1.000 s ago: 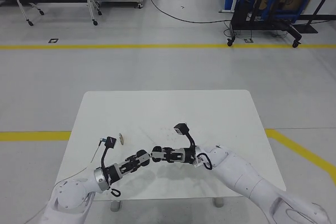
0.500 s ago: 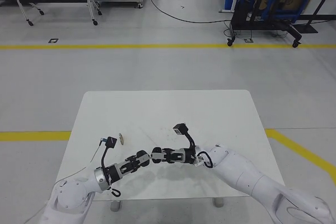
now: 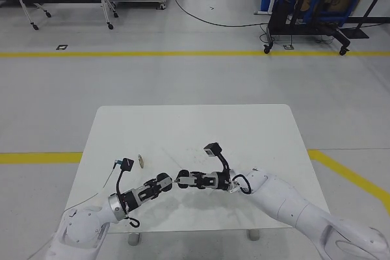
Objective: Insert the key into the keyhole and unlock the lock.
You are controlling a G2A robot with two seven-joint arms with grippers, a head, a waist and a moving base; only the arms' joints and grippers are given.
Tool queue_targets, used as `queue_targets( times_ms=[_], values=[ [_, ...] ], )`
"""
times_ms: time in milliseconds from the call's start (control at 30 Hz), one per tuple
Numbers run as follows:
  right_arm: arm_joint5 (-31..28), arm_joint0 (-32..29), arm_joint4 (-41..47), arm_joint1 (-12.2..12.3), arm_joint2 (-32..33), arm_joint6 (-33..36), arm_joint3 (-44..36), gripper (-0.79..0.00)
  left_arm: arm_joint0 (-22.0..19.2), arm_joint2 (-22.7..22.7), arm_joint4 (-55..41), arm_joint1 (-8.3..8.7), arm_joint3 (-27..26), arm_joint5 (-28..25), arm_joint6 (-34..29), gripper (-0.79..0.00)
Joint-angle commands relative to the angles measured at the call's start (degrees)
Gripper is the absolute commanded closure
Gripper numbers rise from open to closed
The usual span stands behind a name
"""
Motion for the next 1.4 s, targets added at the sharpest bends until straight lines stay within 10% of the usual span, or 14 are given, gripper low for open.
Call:
queue_targets(
  times_ms=[0,267,500,567,1000,1367],
  values=[
    [0.0,0.15,0.15,0.11,-0.36,0.0,-0.04,-0.209,-0.01,0.06,-0.13,0.07,0.05,-0.03,0.06,0.0],
    [0.0,0.83,1.25,0.36,-2.06,0.0,0.19,-0.006,-0.05,0.29,-0.01,0.38,0.17,-0.29,0.49,0.0],
    [0.0,1.48,2.56,0.32,-3.17,0.0,1.32,0.0,-0.08,0.52,0.11,0.64,0.2,-0.39,0.74,0.0],
    [0.0,1.64,2.56,0.33,-3.1,0.0,1.52,0.0,-0.12,0.56,-0.22,0.71,0.18,-0.33,0.73,-0.785],
    [0.0,0.32,-0.88,1.75,2.82,-0.01,2.8,0.0,-2.68,-12.78,20.94,2.54,3.51,-2.68,9.14,-0.785],
    [0.0,0.32,-0.88,1.75,2.82,-0.01,2.8,0.0,-4.91,1.37,62.53,1.67,7.52,5.72,22.81,-0.785]
  ],
)
